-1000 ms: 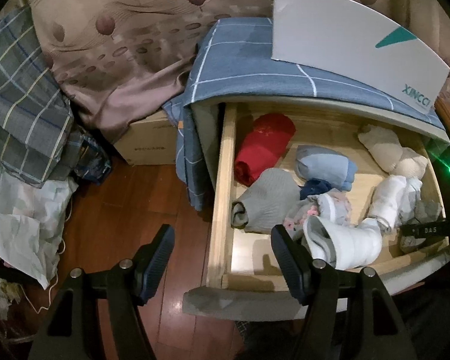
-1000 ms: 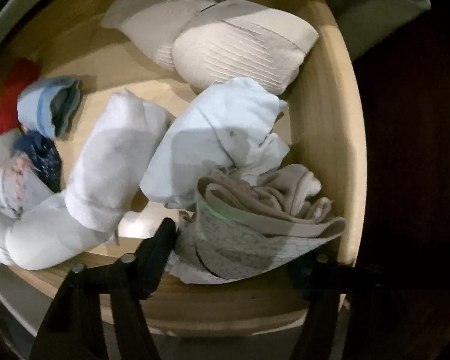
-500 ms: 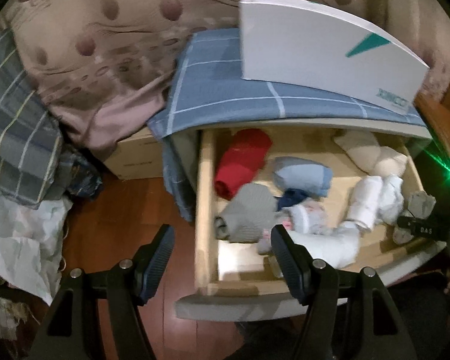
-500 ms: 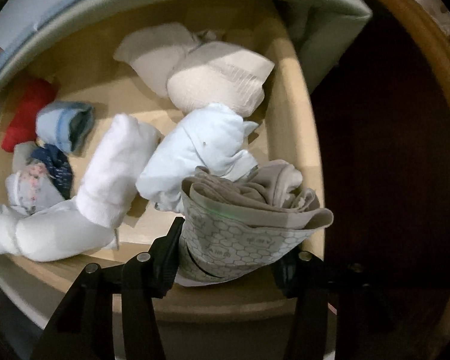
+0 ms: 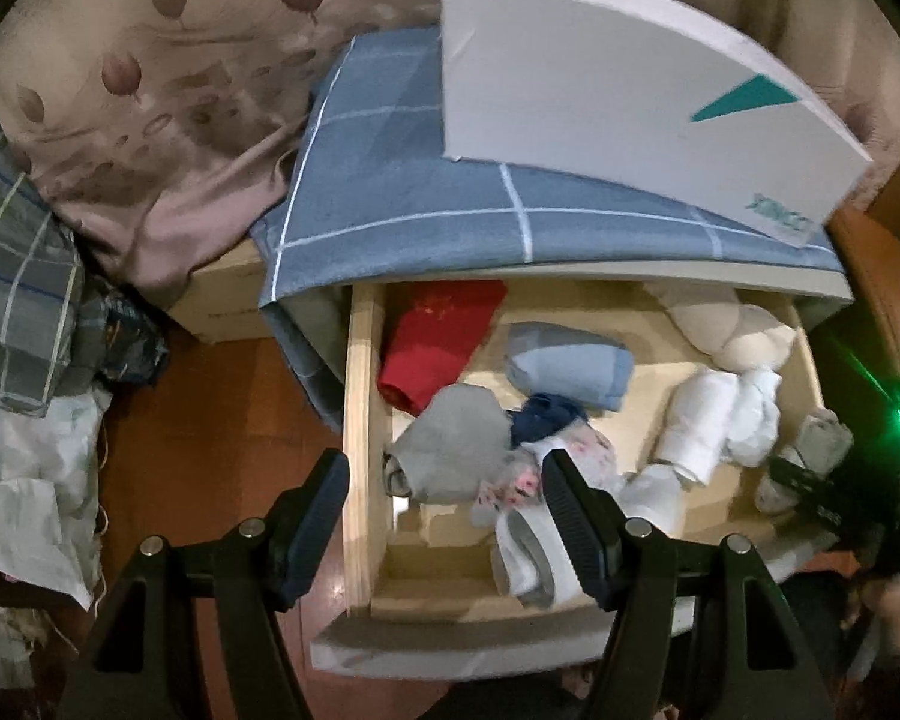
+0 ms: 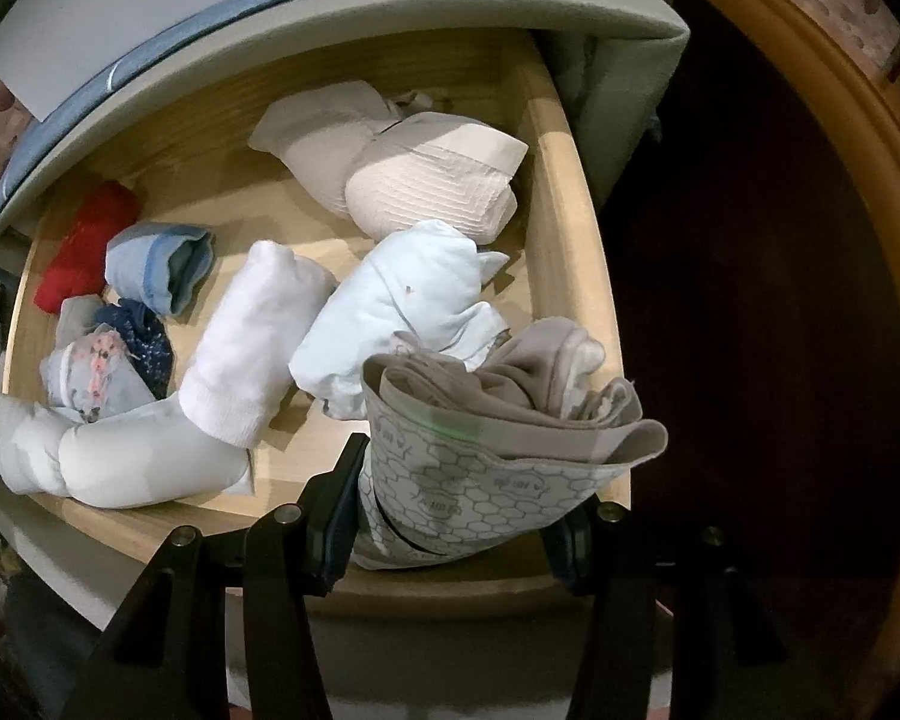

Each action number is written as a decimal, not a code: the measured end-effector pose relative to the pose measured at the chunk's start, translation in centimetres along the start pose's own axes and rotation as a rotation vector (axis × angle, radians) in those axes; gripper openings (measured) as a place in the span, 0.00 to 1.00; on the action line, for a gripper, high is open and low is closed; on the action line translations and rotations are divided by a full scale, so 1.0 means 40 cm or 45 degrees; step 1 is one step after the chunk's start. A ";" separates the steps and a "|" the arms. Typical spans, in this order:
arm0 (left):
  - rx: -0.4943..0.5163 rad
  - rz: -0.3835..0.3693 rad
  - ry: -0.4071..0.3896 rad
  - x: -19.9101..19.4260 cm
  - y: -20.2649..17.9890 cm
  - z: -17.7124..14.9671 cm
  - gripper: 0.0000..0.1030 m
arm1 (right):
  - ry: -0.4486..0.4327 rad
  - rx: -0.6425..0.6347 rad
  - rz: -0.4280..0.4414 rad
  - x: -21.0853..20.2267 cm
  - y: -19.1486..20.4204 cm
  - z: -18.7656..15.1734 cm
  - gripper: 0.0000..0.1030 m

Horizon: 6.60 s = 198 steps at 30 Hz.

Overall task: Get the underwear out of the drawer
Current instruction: 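Hold the patterned underwear in the right tool while the left tool reaches into the drawer, then grasp and lift the grey knit sock with the left tool while the right tool holds, then carry the grey sock over the white box and open the left tool, then withdraw the left tool from the white box back toward the drawer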

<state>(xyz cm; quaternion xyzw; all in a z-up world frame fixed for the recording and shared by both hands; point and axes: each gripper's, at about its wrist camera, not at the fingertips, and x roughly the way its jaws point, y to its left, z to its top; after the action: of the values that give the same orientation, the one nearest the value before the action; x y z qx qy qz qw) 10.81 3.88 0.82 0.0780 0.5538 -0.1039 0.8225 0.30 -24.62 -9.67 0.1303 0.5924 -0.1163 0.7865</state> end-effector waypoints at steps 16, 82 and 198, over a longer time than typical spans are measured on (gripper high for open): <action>-0.101 -0.083 0.237 0.252 0.007 0.043 0.66 | 0.030 0.016 0.013 0.001 -0.021 0.017 0.47; 0.088 -0.025 -0.277 -0.220 -0.051 0.149 0.35 | 0.040 0.023 0.071 0.020 -0.017 0.018 0.48; 0.011 0.135 -0.265 -0.088 -0.028 0.008 0.57 | -0.178 -0.074 0.156 -0.166 0.002 0.018 0.48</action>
<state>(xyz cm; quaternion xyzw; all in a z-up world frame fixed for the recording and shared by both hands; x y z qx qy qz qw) 9.55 3.02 4.18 0.0995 0.4601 -0.0700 0.8795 -0.84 -24.61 -3.10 0.1350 0.5301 -0.0598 0.8350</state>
